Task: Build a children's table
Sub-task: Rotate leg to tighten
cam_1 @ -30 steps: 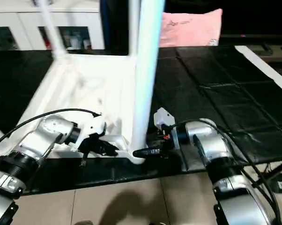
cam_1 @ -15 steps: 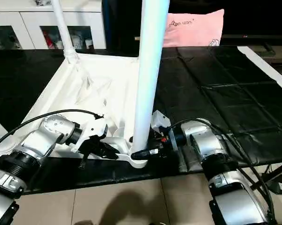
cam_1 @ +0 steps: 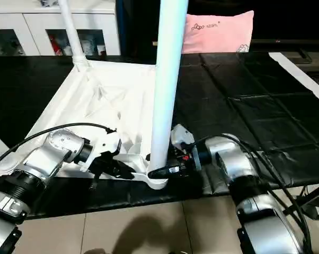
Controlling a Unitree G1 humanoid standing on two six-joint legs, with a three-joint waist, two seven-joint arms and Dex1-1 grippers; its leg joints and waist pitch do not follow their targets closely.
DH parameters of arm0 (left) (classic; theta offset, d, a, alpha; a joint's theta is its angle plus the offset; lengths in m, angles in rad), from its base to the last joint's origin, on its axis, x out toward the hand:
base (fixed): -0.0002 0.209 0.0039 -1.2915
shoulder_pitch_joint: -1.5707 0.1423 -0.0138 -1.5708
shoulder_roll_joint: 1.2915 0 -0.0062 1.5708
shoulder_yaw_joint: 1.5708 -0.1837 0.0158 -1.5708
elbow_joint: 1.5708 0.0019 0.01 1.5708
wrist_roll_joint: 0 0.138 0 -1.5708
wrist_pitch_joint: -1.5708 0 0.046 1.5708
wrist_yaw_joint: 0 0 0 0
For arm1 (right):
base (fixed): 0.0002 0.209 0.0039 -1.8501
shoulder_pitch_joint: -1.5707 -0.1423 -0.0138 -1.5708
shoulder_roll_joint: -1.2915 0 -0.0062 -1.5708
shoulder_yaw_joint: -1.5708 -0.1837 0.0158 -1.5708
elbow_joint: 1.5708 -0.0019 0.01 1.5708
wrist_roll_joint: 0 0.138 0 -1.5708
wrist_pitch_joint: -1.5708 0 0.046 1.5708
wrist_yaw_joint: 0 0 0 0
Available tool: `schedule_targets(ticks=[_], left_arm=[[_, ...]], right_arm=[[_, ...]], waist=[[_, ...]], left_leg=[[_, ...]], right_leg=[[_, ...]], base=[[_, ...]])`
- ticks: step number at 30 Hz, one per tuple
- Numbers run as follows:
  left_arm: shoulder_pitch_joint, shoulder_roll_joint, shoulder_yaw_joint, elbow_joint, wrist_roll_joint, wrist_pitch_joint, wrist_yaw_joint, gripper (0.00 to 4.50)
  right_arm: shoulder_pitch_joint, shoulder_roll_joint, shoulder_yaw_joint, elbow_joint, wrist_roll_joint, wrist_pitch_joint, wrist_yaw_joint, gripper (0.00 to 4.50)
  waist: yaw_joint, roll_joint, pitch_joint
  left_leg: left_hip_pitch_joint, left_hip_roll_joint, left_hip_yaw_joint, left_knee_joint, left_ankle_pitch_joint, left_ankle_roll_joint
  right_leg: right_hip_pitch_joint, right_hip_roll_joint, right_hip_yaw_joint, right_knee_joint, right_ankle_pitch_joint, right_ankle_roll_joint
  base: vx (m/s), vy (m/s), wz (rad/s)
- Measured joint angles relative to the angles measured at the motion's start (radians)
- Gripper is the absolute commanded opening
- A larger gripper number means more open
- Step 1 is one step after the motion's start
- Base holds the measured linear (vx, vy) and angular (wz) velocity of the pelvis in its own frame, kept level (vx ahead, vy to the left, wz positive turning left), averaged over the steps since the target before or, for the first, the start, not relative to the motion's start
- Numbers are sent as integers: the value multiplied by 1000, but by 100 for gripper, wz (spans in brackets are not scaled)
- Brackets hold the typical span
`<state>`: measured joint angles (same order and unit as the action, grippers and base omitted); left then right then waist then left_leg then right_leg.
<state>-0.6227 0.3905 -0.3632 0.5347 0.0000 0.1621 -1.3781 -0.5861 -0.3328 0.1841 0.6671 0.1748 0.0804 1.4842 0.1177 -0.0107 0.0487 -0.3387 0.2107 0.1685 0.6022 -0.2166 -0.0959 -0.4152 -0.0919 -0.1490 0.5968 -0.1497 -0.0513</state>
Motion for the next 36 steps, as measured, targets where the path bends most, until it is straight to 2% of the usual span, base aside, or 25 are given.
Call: schedule_targets(ticks=[2,4,7,8,10,11,17,20,21,25,26,30,35,36], left_arm=[[4,-11,17,-11,6,44,50,0],[16,-40,59,-25,18,121,139,0],[24,-105,108,-43,28,225,289,0],[24,-143,126,-49,33,266,366,0],[24,-187,146,-50,35,297,455,0],[24,-209,155,-50,35,312,505,0],[15,-253,190,-39,70,324,649,0],[6,-257,188,-31,74,324,664,0],[3,-257,188,-27,74,323,663,0],[1,-241,165,-18,74,286,647,0],[1,-237,163,-18,74,282,641,0],[1,-188,138,-15,72,229,550,0],[1,-138,122,-1,71,165,485,0],[1,-125,117,4,71,145,469,0]], right_arm=[[10,14,-19,-2,0,10,-61,209],[26,52,-65,-2,-1,27,-194,209],[25,111,-130,11,-15,57,-401,209],[12,144,-157,22,-23,76,-518,209],[-11,183,-186,46,-31,93,-641,209],[-25,206,-198,58,-37,102,-713,209],[-96,317,-223,116,-77,115,-998,209],[-99,329,-229,118,-90,106,-1027,209],[-99,329,-229,117,-92,104,-1027,265],[-72,329,-240,85,-63,104,-1001,286],[-70,329,-244,80,-59,106,-994,314],[53,267,-213,-60,-28,108,-846,340],[145,187,-185,-184,16,130,-680,394],[160,172,-184,-205,29,138,-650,394]], waist=[[-4,1,0],[-16,1,0],[-48,2,0],[-69,2,0],[-88,2,0],[-91,3,0],[-91,5,-1],[-87,4,-1],[-87,4,-1],[-83,4,-1],[-84,4,-1],[-73,3,-1],[-65,0,1],[-65,2,1]], left_leg=[[1,0,0,0,1,-1],[5,0,0,0,1,-5],[7,0,-1,0,1,-7],[7,-1,-3,0,1,-7],[7,-2,-4,0,1,-7],[8,-2,-5,0,1,-7],[7,-2,-13,-2,1,-7],[6,-2,-13,-2,1,-7],[6,-2,-13,-2,1,-7],[6,-2,-13,-4,3,-4],[6,-2,-13,-5,3,-4],[4,-2,-13,-7,4,-3],[4,-2,-12,-6,4,-2],[4,-2,-12,-6,4,-2]], right_leg=[[1,0,0,0,0,0],[2,0,0,1,-2,4],[2,0,0,0,-2,5],[2,0,-2,-1,-2,5],[1,1,-3,-1,-2,5],[1,2,-3,-1,-2,5],[1,7,-5,-3,-1,3],[1,6,-4,-5,-1,3],[1,6,-4,-5,-1,3],[1,5,-4,-4,-1,3],[0,5,-4,-4,0,2],[-1,5,-3,-4,0,3],[-2,5,-3,-4,0,3],[-1,5,-3,-4,0,3]], base=[[0,0,0],[0,0,0],[0,0,0],[0,0,0],[0,0,0],[0,0,0],[0,0,0],[0,0,0],[0,0,0],[0,0,0],[0,0,0],[0,0,0],[0,0,0],[0,0,0]])
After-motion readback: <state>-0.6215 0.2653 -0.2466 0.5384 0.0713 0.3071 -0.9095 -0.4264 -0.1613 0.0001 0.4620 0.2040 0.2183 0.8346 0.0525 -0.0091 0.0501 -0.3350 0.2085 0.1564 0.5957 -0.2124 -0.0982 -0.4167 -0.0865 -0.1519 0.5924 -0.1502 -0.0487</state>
